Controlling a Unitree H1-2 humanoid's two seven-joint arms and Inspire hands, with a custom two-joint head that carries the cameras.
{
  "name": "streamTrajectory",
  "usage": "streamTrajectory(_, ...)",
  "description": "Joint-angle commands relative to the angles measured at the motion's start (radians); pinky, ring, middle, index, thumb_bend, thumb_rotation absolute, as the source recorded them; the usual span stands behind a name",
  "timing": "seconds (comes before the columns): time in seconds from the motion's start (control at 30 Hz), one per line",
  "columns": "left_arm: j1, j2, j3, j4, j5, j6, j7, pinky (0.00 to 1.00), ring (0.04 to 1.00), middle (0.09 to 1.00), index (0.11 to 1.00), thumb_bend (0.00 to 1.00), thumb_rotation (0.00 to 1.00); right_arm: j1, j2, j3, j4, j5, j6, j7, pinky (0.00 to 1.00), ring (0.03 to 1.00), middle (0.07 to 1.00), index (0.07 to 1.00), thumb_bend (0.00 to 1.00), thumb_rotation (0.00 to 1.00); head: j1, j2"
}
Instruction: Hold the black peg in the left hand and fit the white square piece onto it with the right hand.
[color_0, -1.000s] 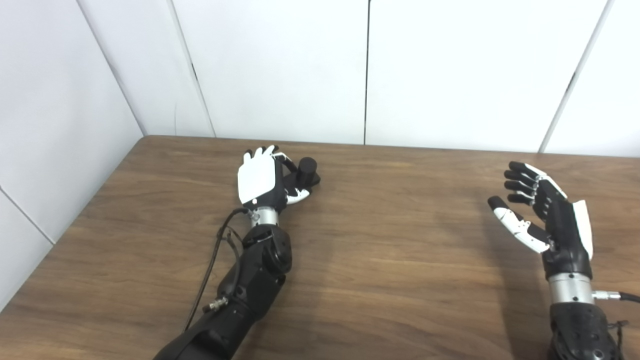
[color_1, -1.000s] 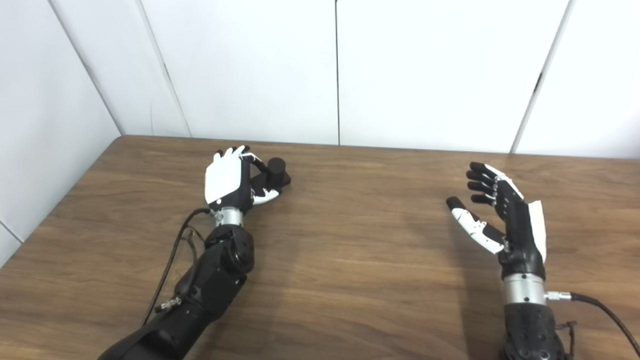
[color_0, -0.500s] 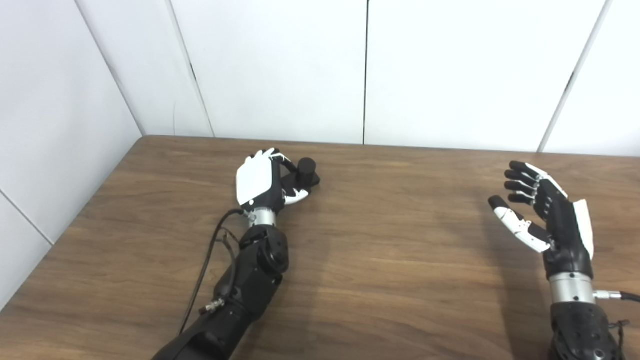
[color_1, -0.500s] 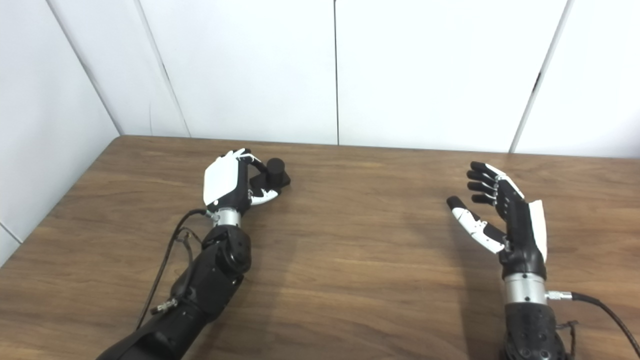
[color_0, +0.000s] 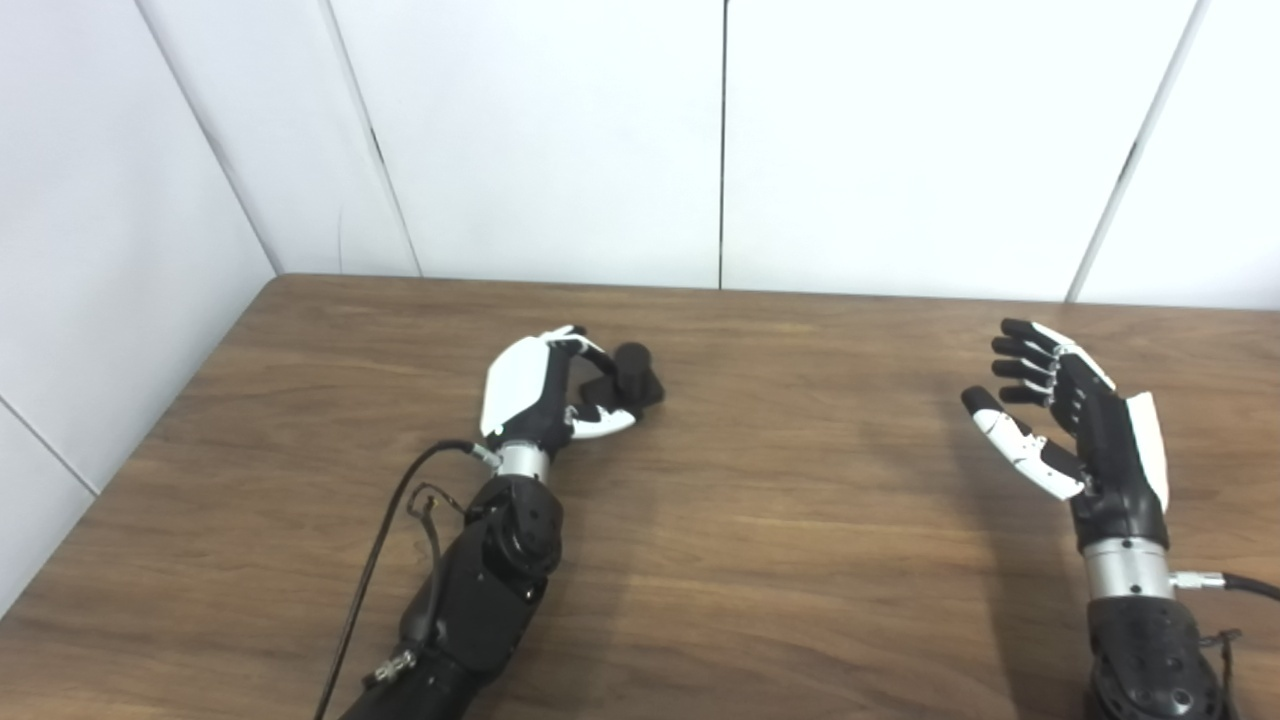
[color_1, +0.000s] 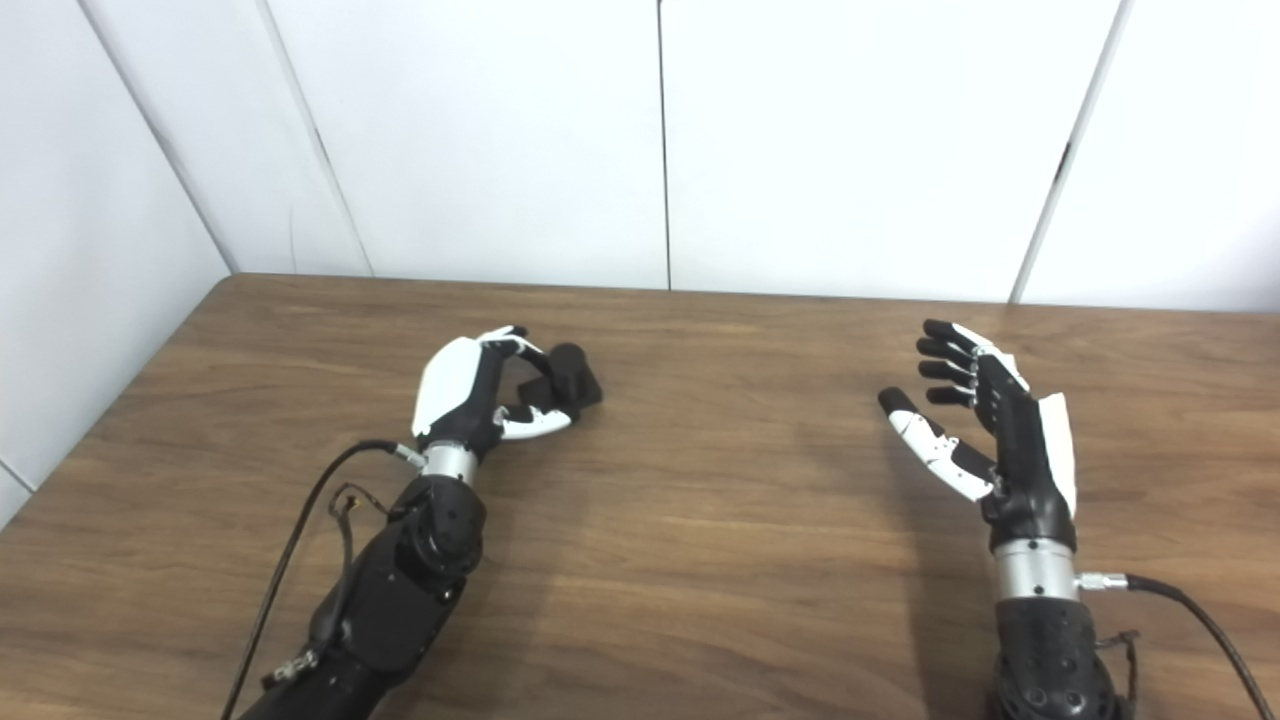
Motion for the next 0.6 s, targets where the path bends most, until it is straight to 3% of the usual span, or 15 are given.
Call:
streamTrajectory(0.0, -0.004, 0.015, -0.009, -0.049, 0.004, -0.003, -0.040, 0.85, 0.912, 0.873, 0.487, 0.51, 0.10, -0.042, 0.004, 0.001, -0.029, -0.002, -0.012, -0.011, 0.65, 0.725, 0.757, 0.777, 0.54, 0.38, -0.006, 0.002)
streamTrajectory(0.57, 0.075, -0.002, -0.020, -0.228, -0.032, -0.029, -0.215, 0.82, 0.931, 0.881, 0.486, 0.51, 0.10, -0.039, 0.016, 0.009, -0.041, -0.030, -0.003, -0.019, 0.64, 0.724, 0.762, 0.781, 0.54, 0.41, -0.074, 0.019)
